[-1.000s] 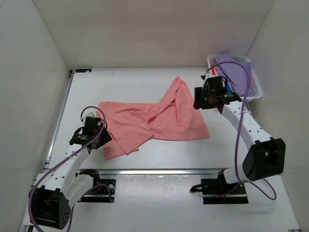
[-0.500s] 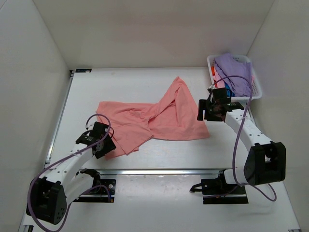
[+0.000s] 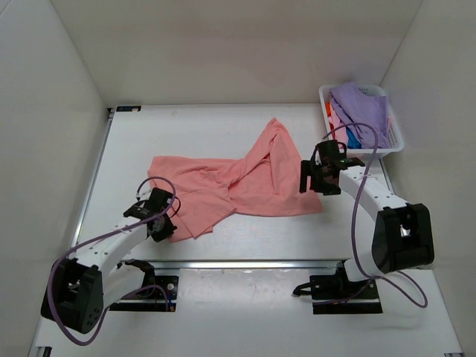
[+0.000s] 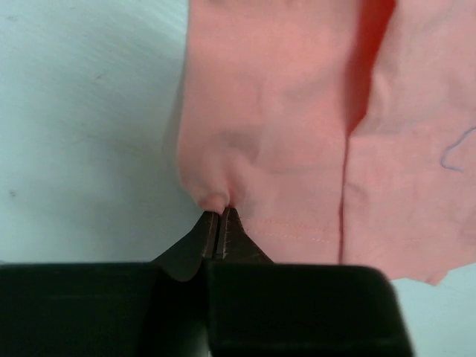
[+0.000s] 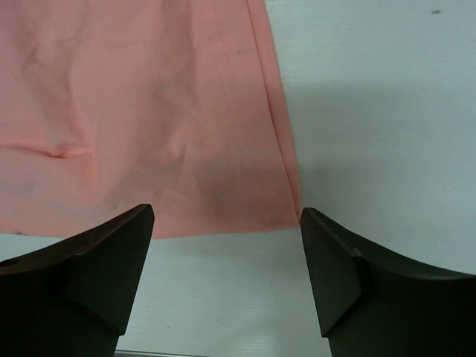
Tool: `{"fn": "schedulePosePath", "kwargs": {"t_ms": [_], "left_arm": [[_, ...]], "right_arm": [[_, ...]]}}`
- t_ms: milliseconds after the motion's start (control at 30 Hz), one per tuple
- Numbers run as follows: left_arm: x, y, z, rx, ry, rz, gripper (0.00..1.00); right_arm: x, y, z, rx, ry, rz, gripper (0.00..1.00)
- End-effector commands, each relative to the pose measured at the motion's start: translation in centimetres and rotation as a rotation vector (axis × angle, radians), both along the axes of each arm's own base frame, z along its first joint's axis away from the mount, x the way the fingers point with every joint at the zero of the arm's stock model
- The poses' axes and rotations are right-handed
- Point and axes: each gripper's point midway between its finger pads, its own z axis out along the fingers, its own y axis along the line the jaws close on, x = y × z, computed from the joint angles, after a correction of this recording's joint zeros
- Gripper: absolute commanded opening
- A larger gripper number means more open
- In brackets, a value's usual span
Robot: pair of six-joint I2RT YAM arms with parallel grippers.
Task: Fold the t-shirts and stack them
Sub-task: Flatten out the tshirt
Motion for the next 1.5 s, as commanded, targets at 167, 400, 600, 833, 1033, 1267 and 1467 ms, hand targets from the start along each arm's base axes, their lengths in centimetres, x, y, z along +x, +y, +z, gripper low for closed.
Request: {"fn": "schedulePosePath", "kwargs": {"t_ms": [167,400,600,833,1033,1267,1467], "left_arm": [[0.2,-1.4,-0.9,-0.114,-0.034,-0.012,0.0],[1.5,-2.6,0.7,-0.177,-0.096,-0.051,0.0],[2.0,-2.9,1.6,-0.203,-0.134,-0.073,0.0],[4.4,-3.2,5.6,-0.249,-0.248,-0.078,0.0],[14.1,-3.2,23.0,-0.321,-0.615,-0.061,0.0],[17.7,-2.9,45.3,-0.411,-1.018,-0.057,0.0],[14.2,-1.7,53.9,-0.451,-1.219,-0.041,0.0]], "right_arm": [[-1.4,-0.7,-3.2,-0.104,0.116,-0.078,0.75],[-3.3,-1.7,-5.9,-0.116,0.199,-0.153,0.74],[-4.4,-1.1,-8.0,-0.098,0.245,-0.14,0.49],[-2.4,-0.6,-4.0,-0.093,0.168,-0.106,0.0],[2.9,2.8,12.8,0.145,-0.243,-0.015,0.0],[2.2,2.2,31.3,0.309,-0.64,0.033,0.0],[-1.5,1.5,38.7,0.351,-0.821,0.047,0.0]]}}
